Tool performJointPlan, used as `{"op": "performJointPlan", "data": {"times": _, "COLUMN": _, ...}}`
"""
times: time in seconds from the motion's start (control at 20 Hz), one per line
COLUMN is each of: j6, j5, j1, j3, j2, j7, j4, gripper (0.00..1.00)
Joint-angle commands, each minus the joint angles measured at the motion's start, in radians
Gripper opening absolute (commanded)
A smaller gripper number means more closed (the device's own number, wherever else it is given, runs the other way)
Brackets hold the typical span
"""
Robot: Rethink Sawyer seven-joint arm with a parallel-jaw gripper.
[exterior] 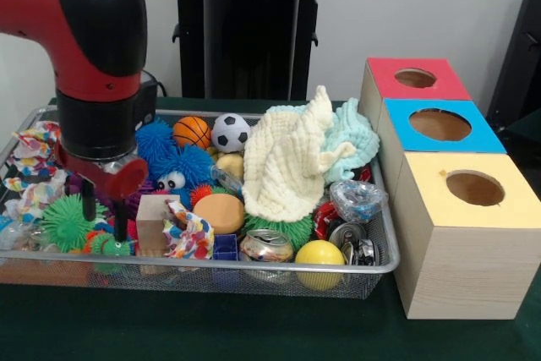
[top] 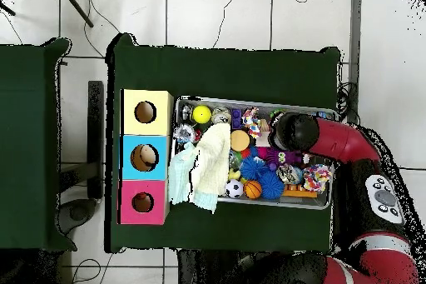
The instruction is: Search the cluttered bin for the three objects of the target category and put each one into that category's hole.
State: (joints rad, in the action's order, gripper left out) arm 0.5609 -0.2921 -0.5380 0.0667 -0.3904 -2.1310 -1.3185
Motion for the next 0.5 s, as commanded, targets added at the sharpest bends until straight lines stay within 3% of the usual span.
{"op": "performJointPlan", "data": {"times": 0.05, "j6": -0.080, "j5": -0.036, "j1": 0.016, "j3": 0.019, "j2": 0.053, "j7": -0.049, "j4": -0.071, "gripper": 1.00}}
{"op": "performJointPlan", "data": {"times": 0.2, "j6": -0.046, "j5": -0.032, "j1": 0.022, "j3": 0.012, "j2": 0.044, "j7": -0.023, "j4": -0.045, "gripper": 1.00}}
{"op": "performJointPlan", "data": {"times": 0.5, "j6": -0.093, "j5": -0.031, "j1": 0.020, "j3": 0.013, "j2": 0.086, "j7": -0.033, "j4": -0.032, "gripper": 1.00}}
